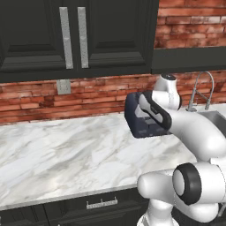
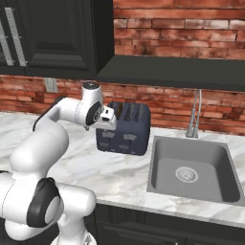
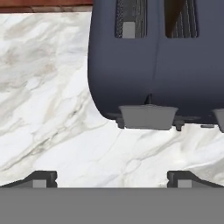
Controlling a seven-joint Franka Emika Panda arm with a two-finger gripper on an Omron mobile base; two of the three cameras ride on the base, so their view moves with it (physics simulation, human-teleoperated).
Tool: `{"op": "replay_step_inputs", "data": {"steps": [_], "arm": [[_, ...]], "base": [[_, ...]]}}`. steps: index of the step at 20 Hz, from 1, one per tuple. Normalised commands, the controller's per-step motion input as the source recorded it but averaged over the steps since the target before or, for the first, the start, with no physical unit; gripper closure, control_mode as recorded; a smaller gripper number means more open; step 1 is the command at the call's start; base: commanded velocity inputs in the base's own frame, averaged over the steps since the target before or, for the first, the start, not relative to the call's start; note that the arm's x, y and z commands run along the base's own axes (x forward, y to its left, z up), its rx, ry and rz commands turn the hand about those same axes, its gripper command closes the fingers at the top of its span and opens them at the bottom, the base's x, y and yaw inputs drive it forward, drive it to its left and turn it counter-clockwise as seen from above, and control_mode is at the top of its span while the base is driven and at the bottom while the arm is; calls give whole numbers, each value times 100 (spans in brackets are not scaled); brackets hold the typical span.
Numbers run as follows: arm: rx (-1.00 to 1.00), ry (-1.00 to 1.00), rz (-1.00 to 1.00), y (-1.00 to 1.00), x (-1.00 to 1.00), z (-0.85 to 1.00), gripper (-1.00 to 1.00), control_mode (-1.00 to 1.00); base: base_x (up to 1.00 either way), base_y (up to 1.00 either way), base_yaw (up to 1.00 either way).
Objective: Start the toaster. Once the lever pops up, take the bread to the plate on the dining counter.
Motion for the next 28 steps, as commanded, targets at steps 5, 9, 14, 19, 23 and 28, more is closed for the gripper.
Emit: {"op": "replay_step_inputs", "data": {"steps": [5, 9, 14, 19, 23, 28], "arm": [[0, 0, 0, 0, 17, -9, -100, -100], [0, -3, 0, 0, 6, -13, -100, -100], [0, -1, 0, -10, 8, -11, -100, -100], [0, 0, 0, -14, 9, -15, -100, -100], [0, 0, 0, 0, 8, -20, -100, -100], [0, 0, 0, 0, 11, -14, -100, -100]], "base": [[0, 0, 0], [0, 0, 0], [0, 0, 0], [0, 0, 0], [0, 0, 0], [0, 0, 0]]}}
